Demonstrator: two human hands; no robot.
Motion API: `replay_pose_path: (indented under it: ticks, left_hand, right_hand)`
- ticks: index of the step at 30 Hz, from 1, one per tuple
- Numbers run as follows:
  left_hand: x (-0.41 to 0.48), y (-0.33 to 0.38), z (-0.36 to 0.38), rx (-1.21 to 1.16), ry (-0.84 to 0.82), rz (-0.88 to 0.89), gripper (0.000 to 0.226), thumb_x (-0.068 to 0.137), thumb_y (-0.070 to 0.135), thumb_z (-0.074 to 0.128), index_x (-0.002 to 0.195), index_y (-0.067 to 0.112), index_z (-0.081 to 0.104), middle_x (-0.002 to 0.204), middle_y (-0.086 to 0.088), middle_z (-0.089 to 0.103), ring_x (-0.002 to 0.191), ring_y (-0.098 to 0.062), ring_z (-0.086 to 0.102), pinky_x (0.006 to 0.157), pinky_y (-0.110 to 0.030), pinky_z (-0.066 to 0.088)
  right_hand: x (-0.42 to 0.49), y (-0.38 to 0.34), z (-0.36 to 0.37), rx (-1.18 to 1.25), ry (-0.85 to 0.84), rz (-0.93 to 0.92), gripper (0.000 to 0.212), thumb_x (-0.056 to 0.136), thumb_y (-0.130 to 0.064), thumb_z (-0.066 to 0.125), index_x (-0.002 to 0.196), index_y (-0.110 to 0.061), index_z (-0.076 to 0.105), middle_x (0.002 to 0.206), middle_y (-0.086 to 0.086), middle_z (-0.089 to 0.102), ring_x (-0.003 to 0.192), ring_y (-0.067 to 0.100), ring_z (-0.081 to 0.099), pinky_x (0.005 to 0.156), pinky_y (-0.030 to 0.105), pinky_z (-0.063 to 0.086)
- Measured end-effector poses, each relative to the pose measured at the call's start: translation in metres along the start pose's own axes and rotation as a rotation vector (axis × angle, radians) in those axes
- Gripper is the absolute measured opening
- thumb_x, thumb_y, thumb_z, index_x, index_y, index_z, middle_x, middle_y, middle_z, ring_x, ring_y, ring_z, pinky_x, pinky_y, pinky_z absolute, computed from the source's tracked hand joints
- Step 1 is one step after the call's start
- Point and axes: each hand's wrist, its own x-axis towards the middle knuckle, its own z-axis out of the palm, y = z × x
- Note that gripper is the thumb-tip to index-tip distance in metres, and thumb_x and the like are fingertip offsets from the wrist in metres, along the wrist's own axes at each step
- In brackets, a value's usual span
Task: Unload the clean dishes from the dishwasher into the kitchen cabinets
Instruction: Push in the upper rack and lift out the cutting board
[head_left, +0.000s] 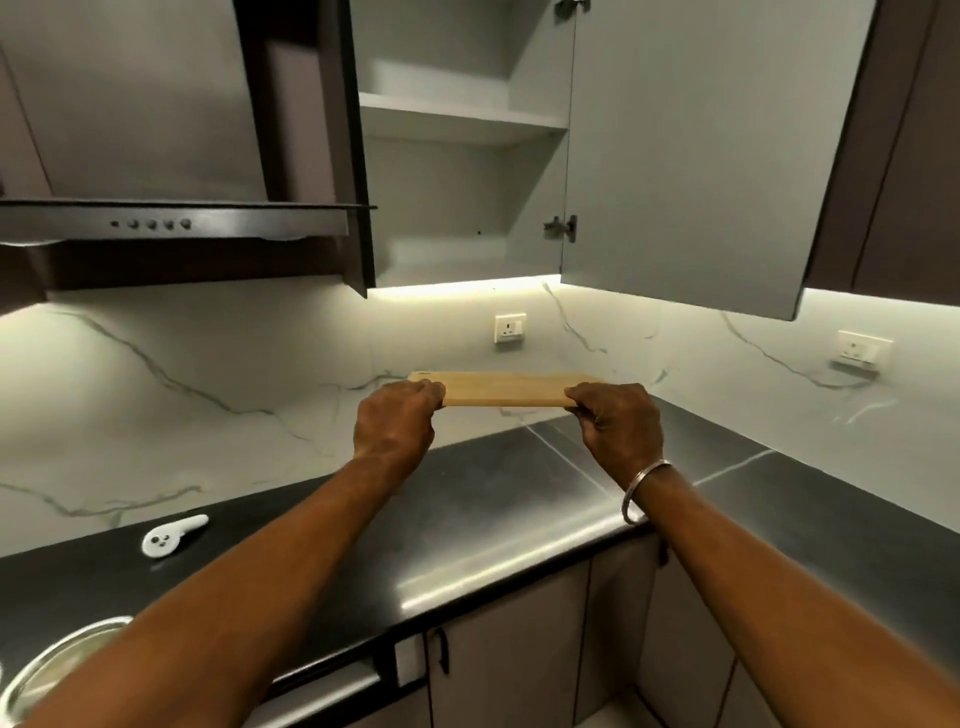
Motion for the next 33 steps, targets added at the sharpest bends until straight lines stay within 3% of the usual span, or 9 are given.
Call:
replay_pose_path:
  ticks: [8,13,16,22,26,33]
  left_hand:
    - [0.099,-0.01,0.028,0.035,0.15,-0.019,0.031,0.084,0.012,0.082,0.112,0.022,0.074,0.099,-0.002,0.077,0.08,-0.024,0.071,0.068,-0.033,0.057]
    - [0.159,-0.019,0.05,0.093,0.211,-0.062,0.031,0.079,0.002,0.078,0.101,0.024,0.074,0.089,0.0,0.074,0.074,-0.026,0.068,0.057,-0.03,0.049]
    - [0.187,-0.027,0.068,0.136,0.188,-0.088,0.03,0.082,0.002,0.071,0.102,0.026,0.072,0.089,0.001,0.073,0.076,-0.025,0.067,0.057,-0.032,0.049]
    - [0.23,-0.049,0.111,0.164,0.191,-0.103,0.03,0.081,0.002,0.073,0.1,0.025,0.073,0.086,0.001,0.073,0.074,-0.025,0.066,0.056,-0.031,0.048]
    - [0.253,-0.068,0.138,0.19,0.143,-0.111,0.032,0.08,0.003,0.075,0.103,0.025,0.073,0.088,0.002,0.074,0.076,-0.024,0.068,0.059,-0.031,0.049]
    - [0.279,-0.096,0.17,0.283,0.064,-0.108,0.03,0.083,0.01,0.078,0.109,0.024,0.071,0.095,0.0,0.075,0.077,-0.022,0.068,0.063,-0.03,0.048]
  right_hand:
    - [0.103,0.049,0.064,0.05,0.099,-0.062,0.022,0.079,-0.017,0.083,0.101,-0.019,0.079,0.095,-0.001,0.078,0.082,0.026,0.071,0.074,0.035,0.055]
    - [0.169,0.082,0.108,0.103,0.121,-0.104,0.02,0.081,-0.016,0.079,0.1,-0.022,0.078,0.094,-0.003,0.078,0.08,0.025,0.07,0.071,0.037,0.054]
    - [0.198,0.097,0.138,0.135,0.106,-0.103,0.02,0.081,-0.016,0.077,0.1,-0.022,0.078,0.093,-0.003,0.077,0.08,0.026,0.07,0.072,0.038,0.054]
    - [0.234,0.113,0.205,0.182,0.138,-0.114,0.019,0.079,-0.017,0.078,0.097,-0.02,0.079,0.091,-0.004,0.078,0.081,0.023,0.071,0.073,0.028,0.049]
    - [0.256,0.123,0.252,0.198,0.104,-0.109,0.021,0.084,-0.028,0.067,0.101,-0.024,0.078,0.096,-0.006,0.077,0.086,0.024,0.071,0.078,0.033,0.052]
    - [0.289,0.135,0.313,0.275,0.009,-0.123,0.019,0.087,-0.033,0.073,0.105,-0.028,0.076,0.1,-0.009,0.077,0.09,0.02,0.071,0.083,0.039,0.055]
